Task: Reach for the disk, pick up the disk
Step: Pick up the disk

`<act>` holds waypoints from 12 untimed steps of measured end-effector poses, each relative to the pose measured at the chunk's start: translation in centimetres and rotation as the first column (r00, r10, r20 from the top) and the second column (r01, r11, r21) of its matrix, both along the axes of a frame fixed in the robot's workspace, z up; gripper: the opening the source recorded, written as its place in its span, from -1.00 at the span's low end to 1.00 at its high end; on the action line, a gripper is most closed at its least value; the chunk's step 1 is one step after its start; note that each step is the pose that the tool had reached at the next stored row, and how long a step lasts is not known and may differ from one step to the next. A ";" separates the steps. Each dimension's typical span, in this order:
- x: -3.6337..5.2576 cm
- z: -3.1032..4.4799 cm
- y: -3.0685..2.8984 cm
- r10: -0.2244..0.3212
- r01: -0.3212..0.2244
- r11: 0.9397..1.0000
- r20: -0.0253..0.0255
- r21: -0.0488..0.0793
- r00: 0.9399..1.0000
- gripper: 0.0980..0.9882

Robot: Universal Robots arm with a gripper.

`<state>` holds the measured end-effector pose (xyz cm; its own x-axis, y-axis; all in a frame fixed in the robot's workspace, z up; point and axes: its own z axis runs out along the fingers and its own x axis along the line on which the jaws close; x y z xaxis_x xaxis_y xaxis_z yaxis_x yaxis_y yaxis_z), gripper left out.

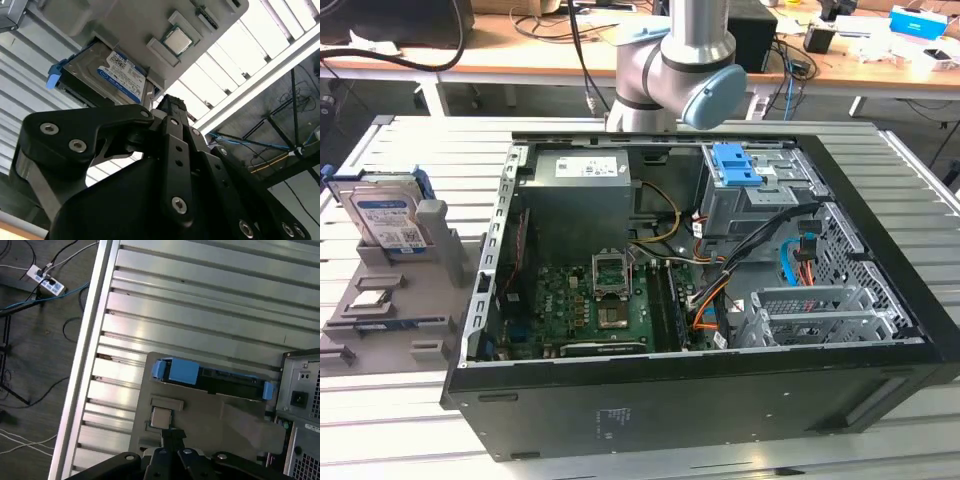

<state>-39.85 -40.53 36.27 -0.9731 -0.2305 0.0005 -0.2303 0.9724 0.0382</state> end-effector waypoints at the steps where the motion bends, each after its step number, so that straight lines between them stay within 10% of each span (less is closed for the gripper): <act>1: 0.00 0.00 0.00 0.024 -0.024 1.000 0.000 0.000 1.000 -0.98; 12: 0.00 0.00 0.00 0.289 -0.289 0.957 0.000 0.000 0.957 -0.98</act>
